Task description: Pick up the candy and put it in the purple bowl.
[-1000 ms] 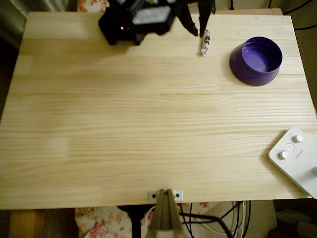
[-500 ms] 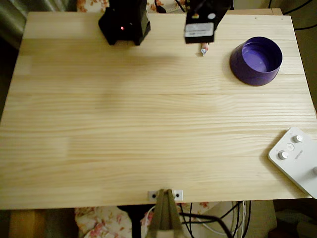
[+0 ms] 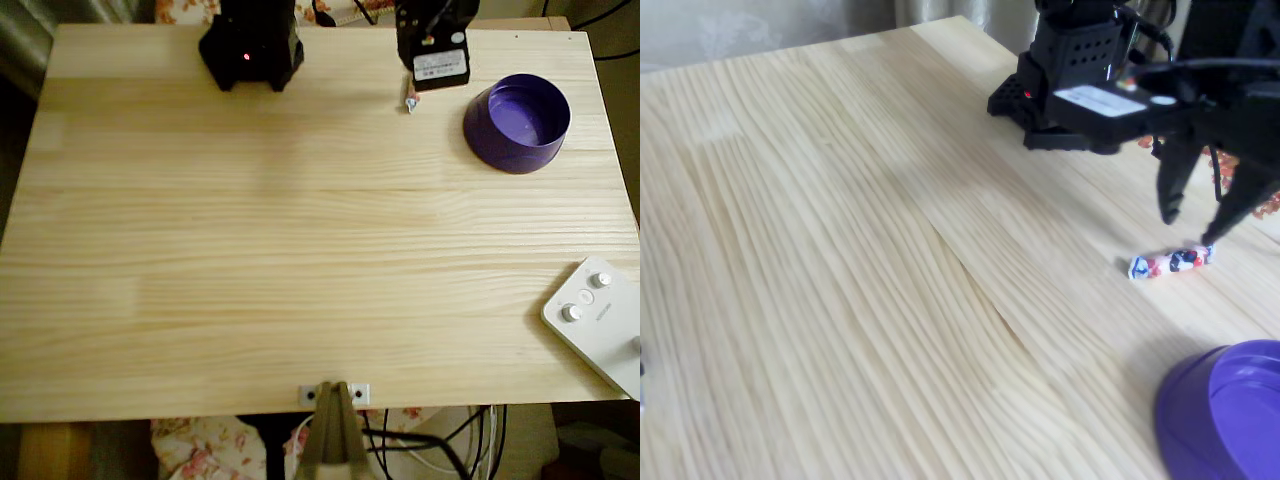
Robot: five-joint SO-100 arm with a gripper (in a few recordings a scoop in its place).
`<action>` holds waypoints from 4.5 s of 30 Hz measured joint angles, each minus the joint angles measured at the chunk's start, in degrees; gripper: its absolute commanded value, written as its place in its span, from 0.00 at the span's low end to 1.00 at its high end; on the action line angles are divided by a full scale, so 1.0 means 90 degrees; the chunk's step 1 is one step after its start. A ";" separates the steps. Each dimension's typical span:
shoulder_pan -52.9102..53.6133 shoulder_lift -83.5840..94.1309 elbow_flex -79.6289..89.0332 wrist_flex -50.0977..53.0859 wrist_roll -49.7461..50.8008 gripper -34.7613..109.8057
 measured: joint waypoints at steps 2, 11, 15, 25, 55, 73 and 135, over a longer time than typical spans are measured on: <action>-0.0068 -0.0137 0.0000 -0.0127 0.0000 0.34; -0.0391 -0.0547 0.0010 -0.0596 0.0000 0.34; -0.0352 -0.0596 0.0205 -0.0801 0.0000 0.34; -0.0322 -0.0713 0.0449 -0.1211 0.0000 0.34; -0.0205 -0.0469 0.0967 -0.0996 0.0010 0.24; 0.1289 0.1758 0.0977 -0.0361 -0.1553 0.24; 0.1084 0.0039 0.1387 -0.6377 -0.6836 0.33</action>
